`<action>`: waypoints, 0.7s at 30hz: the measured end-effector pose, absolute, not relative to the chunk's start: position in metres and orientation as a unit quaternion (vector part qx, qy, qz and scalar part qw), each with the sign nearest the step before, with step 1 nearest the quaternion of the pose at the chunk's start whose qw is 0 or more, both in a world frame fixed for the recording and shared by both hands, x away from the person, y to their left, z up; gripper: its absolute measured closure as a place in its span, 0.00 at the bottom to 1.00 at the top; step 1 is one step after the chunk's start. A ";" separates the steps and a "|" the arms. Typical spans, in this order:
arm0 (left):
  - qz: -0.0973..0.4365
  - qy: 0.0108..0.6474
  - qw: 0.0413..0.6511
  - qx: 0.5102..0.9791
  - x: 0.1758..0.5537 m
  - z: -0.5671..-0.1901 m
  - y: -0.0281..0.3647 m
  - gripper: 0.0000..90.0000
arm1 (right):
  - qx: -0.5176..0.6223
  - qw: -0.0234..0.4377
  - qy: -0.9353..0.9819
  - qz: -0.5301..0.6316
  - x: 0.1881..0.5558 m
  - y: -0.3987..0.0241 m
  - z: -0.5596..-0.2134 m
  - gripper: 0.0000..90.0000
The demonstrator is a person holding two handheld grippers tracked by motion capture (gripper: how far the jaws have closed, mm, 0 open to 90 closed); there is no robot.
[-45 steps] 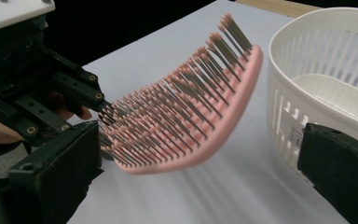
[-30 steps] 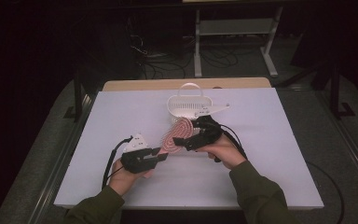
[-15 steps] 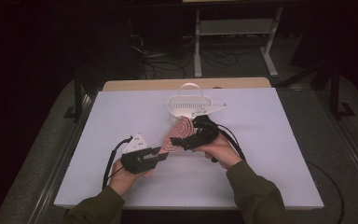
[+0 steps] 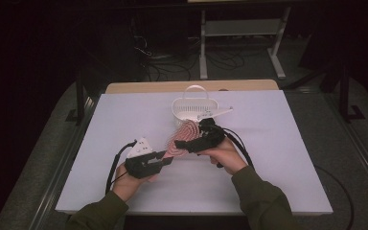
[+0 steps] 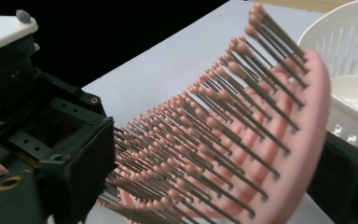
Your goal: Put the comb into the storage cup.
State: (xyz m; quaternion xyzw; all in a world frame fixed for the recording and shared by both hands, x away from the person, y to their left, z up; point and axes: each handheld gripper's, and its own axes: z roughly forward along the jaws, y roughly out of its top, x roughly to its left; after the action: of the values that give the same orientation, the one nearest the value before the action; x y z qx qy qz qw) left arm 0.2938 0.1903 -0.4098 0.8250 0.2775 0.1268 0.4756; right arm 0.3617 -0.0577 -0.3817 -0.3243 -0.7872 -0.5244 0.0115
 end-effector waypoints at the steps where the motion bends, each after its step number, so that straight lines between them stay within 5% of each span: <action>1: 0.127 0.277 0.476 0.825 0.294 -0.410 0.190 0.78 | -0.325 0.012 -0.786 -0.526 0.362 -0.058 -0.382 0.14; 21: 0.132 0.276 0.472 0.827 0.294 -0.410 0.190 0.78 | -0.333 0.029 -0.780 -0.530 0.364 -0.060 -0.382 0.26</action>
State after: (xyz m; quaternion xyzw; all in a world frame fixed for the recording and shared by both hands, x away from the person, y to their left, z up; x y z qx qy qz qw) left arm 0.2938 0.1895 -0.4100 0.8269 0.2760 0.1319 0.4718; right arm 0.3636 -0.0600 -0.3822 -0.3326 -0.7797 -0.5297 0.0294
